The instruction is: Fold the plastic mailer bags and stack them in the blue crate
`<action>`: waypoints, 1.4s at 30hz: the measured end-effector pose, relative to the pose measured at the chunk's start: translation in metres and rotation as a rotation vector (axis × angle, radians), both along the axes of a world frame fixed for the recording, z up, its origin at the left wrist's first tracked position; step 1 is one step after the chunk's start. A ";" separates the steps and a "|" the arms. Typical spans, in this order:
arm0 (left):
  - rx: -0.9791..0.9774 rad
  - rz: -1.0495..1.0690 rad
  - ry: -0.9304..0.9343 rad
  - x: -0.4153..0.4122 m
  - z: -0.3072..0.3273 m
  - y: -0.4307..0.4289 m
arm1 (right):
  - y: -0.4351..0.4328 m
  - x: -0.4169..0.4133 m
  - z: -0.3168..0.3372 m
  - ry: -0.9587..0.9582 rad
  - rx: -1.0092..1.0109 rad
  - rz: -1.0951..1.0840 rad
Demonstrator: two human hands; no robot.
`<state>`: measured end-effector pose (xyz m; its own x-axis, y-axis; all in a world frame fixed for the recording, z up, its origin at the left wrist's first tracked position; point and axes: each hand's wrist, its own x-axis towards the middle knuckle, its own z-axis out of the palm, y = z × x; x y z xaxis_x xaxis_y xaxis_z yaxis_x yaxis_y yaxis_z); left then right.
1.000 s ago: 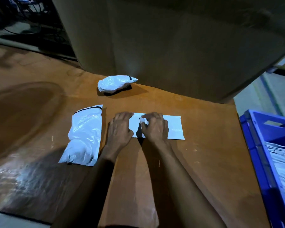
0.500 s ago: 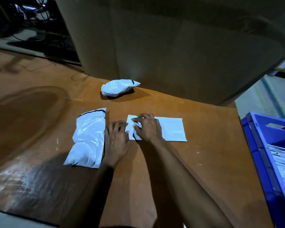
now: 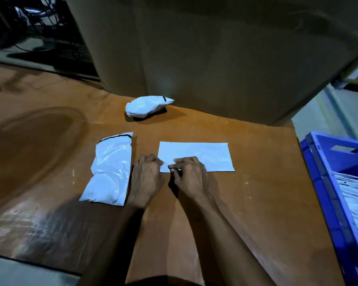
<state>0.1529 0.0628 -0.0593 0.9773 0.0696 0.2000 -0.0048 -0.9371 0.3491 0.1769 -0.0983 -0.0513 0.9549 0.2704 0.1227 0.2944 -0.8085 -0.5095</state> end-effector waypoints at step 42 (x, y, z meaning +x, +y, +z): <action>0.179 -0.332 0.147 0.061 -0.011 -0.116 | -0.090 0.045 -0.014 0.066 -0.099 -0.098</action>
